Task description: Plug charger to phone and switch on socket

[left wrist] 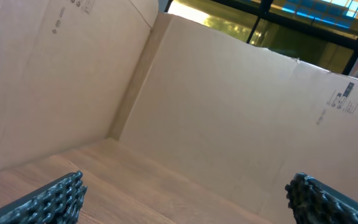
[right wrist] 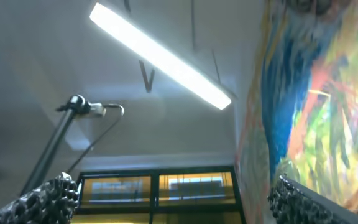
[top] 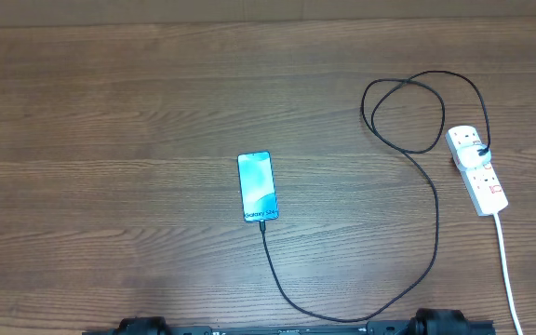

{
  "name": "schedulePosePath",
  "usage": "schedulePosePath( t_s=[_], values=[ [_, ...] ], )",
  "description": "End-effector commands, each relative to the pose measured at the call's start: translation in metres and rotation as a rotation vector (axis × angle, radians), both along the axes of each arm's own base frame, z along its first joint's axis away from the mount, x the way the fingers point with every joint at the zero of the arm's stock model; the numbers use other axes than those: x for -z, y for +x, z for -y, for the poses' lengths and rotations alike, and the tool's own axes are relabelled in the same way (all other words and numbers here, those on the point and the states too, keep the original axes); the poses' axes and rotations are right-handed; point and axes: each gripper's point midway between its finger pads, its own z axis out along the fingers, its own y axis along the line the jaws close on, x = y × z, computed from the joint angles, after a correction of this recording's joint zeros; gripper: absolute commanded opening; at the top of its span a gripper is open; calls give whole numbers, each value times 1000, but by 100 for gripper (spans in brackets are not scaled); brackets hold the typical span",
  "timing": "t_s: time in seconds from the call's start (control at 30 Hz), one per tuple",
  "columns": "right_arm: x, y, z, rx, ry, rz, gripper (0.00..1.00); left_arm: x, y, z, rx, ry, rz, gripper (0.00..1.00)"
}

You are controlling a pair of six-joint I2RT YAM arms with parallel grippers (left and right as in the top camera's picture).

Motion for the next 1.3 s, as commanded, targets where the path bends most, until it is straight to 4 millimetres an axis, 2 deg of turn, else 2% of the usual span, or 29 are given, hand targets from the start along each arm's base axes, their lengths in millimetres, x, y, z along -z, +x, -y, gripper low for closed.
schedulePosePath(
  t_s=[0.0, 0.13, 0.27, 0.37, 0.5, 0.53, 0.57, 0.7, 0.77, 0.97, 1.1, 1.27],
  values=[
    [11, 50, 4, -6, 18, -95, 100, 1, -1, 1, -17, 12, -2, 100],
    [35, 126, 7, -5, 24, -244, 100, 1, -1, 1, -17, 12, -2, 100],
    [76, 208, 11, -14, 38, -390, 100, 1, -1, 1, -17, 12, -2, 99],
    [125, 271, 18, -85, 126, -518, 100, 1, -1, 1, -17, 12, -2, 100],
    [197, 335, 32, -145, 284, -660, 100, 1, -1, 1, -17, 12, -2, 100],
    [231, 357, 35, -153, 327, -721, 100, 1, -1, 1, -17, 12, -2, 100],
    [249, 367, 35, -147, 330, -754, 100, 1, -1, 1, -17, 12, -2, 100],
    [308, 394, 37, -127, 349, -877, 100, 1, -1, 1, -17, 12, -2, 100],
    [332, 402, 38, -120, 356, -926, 100, 1, -1, 1, -17, 12, -2, 100],
    [383, 415, 40, -93, 376, -1032, 100, 1, -1, 1, -17, 12, -2, 100],
    [426, 419, 41, -63, 397, -1181, 100, 1, -1, 1, -17, 12, -2, 100],
    [427, 420, 40, -67, 386, -1188, 100, 1, -1, 1, -17, 12, -2, 100]
  ],
)
